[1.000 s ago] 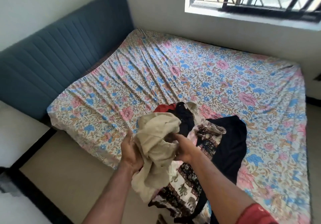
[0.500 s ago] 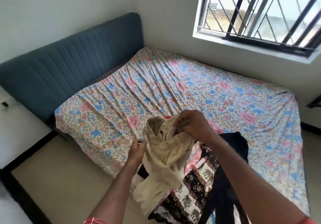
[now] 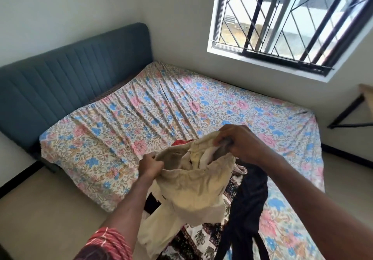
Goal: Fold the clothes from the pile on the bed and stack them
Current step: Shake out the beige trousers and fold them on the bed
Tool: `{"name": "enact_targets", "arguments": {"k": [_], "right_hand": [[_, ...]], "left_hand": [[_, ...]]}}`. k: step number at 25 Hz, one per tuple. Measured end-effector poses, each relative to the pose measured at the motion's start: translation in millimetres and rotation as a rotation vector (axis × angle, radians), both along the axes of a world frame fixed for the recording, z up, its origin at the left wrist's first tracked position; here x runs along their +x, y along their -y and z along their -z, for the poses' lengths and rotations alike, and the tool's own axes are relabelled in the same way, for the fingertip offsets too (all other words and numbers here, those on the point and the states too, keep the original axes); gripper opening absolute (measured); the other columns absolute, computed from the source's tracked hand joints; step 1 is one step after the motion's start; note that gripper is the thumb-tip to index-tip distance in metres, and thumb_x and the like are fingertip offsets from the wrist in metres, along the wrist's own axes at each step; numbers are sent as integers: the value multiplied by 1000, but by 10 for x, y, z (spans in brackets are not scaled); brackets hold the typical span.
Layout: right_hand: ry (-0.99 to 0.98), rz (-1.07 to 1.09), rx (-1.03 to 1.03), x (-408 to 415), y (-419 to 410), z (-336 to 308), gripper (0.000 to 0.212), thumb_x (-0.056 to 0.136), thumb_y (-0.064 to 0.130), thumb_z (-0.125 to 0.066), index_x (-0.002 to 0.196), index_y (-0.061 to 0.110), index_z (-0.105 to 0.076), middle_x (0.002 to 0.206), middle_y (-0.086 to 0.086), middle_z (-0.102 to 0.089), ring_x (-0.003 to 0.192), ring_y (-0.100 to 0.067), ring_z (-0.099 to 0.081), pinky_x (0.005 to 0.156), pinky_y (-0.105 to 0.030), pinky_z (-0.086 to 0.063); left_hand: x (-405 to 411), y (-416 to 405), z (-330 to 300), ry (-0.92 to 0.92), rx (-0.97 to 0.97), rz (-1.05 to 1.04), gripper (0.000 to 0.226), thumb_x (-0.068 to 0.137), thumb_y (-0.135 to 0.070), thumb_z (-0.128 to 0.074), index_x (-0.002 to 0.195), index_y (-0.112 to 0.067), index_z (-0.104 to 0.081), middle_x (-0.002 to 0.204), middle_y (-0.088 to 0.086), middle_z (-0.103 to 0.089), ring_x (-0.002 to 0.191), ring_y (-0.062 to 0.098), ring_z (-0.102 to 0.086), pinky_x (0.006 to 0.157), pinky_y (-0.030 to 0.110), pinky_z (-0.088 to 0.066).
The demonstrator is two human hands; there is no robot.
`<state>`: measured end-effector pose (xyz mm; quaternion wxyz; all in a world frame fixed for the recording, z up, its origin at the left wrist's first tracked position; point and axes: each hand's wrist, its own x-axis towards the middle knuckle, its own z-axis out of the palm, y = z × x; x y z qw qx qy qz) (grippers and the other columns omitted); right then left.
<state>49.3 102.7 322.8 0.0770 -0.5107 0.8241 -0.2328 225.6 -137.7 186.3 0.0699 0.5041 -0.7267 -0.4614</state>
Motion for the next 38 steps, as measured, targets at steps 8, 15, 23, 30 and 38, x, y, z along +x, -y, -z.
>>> {"name": "enact_targets", "arguments": {"k": [8,15,23,30,38], "right_hand": [[-43,803,27,-551,-591,542,35,77,6,-63,108,10,-46,95,-9,-55,80,-36,-58,65,-39,-45],[1144,708,-311,-567,-68,506,28,97,0,-49,123,6,-56,103,-20,-65,80,-28,-66,68,-40,-58],[-142,205,219,-572,635,-581,25,84,11,-67,109,13,-69,114,-15,-64,104,-40,-65,74,-38,-51],[468,198,-225,-392,1493,-2122,18,92,10,-54,83,-3,-60,57,-19,-62,39,-27,-62,46,-44,-58],[1192,85,-517,3,1819,-2473,24,90,-2,-45,90,7,-67,80,-15,-68,57,-25,-68,49,-39,-60]], "left_hand": [[169,66,-655,-146,-360,283,28,79,9,-55,84,-13,-71,84,1,-64,76,20,-61,68,38,-54],[374,13,-889,48,-127,631,22,82,7,-69,89,-12,-76,79,13,-69,66,19,-63,56,36,-53],[753,391,-1833,-115,-494,-402,14,81,-11,-63,71,-6,-72,71,15,-70,64,33,-70,48,44,-60],[1431,584,-3420,-151,-882,-406,38,75,-25,-52,100,-19,-79,102,15,-76,99,36,-69,85,45,-56],[1849,563,-3529,-257,-487,-388,50,77,-36,-85,90,8,-66,78,9,-58,72,23,-60,58,43,-58]]}}
